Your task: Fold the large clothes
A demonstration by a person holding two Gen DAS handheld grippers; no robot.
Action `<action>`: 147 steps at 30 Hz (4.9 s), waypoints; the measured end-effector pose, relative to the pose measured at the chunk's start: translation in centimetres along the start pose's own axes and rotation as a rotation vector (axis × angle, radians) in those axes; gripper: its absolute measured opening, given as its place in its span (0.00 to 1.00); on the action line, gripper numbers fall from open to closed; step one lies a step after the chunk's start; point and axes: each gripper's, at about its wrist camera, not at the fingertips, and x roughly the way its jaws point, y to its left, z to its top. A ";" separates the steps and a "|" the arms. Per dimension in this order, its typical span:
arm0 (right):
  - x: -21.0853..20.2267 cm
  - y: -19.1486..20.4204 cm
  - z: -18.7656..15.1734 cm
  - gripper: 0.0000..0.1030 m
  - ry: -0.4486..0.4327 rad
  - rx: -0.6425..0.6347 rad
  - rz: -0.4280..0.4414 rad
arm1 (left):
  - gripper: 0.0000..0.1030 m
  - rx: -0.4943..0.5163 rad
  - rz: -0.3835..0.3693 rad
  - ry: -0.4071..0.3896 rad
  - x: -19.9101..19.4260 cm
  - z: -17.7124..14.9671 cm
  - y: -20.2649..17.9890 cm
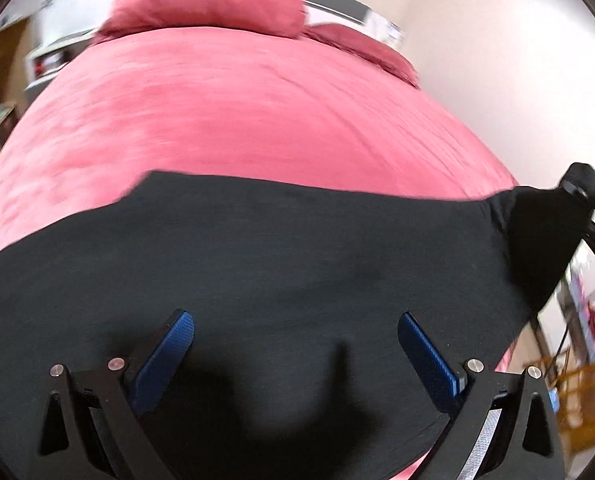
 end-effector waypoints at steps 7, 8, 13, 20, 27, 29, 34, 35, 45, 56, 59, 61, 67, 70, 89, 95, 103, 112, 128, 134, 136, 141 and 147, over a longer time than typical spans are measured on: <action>4.4 17.5 -18.0 0.18 0.260 -0.877 0.024 | 1.00 -0.165 0.036 0.000 -0.5 -1.2 4.7; 5.6 18.2 -20.6 0.18 0.319 -0.925 0.017 | 1.00 -0.168 0.033 0.001 -0.2 -1.2 4.4; 8.6 18.8 -27.8 0.34 0.441 -0.989 -0.104 | 1.00 -0.124 0.014 0.022 -0.6 -1.5 4.2; 3.4 16.4 -25.4 0.49 0.428 -0.721 -0.038 | 1.00 -0.107 -0.059 0.056 -0.5 -0.9 2.6; -1.2 5.7 -19.0 0.49 0.287 0.003 0.005 | 1.00 -0.072 -0.179 0.172 2.5 -0.1 -1.5; -1.7 2.2 -18.1 0.49 0.247 0.204 0.013 | 1.00 -0.048 -0.146 0.188 3.8 0.6 -2.7; -2.0 -4.3 -16.1 0.50 0.184 0.522 -0.071 | 1.00 0.049 -0.025 0.219 6.3 1.6 -5.7; -1.8 -4.7 -15.5 0.50 0.186 0.514 -0.129 | 1.00 0.084 0.014 0.237 6.8 1.5 -6.5; 1.9 -4.4 -16.2 0.29 0.336 0.455 -0.159 | 0.74 0.198 -0.041 0.222 6.7 0.9 -9.6; 0.0 -3.6 -19.3 0.29 0.236 0.334 -0.229 | 0.86 -0.095 -0.150 0.169 6.9 5.1 -3.8; -1.0 -3.4 -20.0 0.34 0.179 0.393 -0.247 | 0.85 -0.170 -0.104 0.216 8.7 6.6 -3.0; -1.1 -3.5 -20.8 0.34 0.121 0.440 -0.251 | 0.84 -0.075 -0.038 0.273 10.1 6.9 -4.2; -0.8 -1.5 -20.8 0.34 0.101 0.353 -0.336 | 0.22 0.225 0.017 0.194 9.7 6.4 -8.0; -0.7 -1.2 -20.5 0.26 0.103 0.357 -0.305 | 0.17 0.089 -0.128 0.203 8.4 8.0 -6.2; -3.7 -0.8 -19.7 0.29 0.124 0.477 -0.085 | 0.75 -0.011 -0.132 0.204 7.3 6.1 -2.9; 0.4 0.2 -19.8 0.18 0.255 0.426 -0.163 | 0.19 0.188 -0.035 0.186 7.4 6.7 -5.5; 1.5 0.6 -21.3 0.27 0.297 0.360 -0.155 | 0.24 0.123 -0.074 0.217 7.9 5.7 -1.8; -3.1 3.2 -19.0 0.43 0.074 0.233 -0.292 | 0.61 -0.059 -0.061 -0.010 1.7 6.0 2.8; 5.7 8.0 -19.8 0.41 0.214 -0.080 -0.268 | 0.70 0.329 0.026 0.063 6.0 2.5 -1.6; 3.6 6.3 -19.3 0.42 0.159 0.022 -0.185 | 0.78 0.286 0.039 0.051 3.8 1.1 2.0; 2.2 6.3 -19.1 0.43 0.133 0.011 -0.205 | 0.81 0.240 0.047 0.041 1.2 -0.5 3.5; -0.1 6.6 -19.9 0.45 0.150 0.084 -0.081 | 0.80 0.157 0.032 0.022 -1.7 -2.3 5.8; 3.0 11.2 -22.8 0.46 0.288 -0.143 -0.169 | 0.80 0.228 0.009 0.002 -3.1 -2.7 4.2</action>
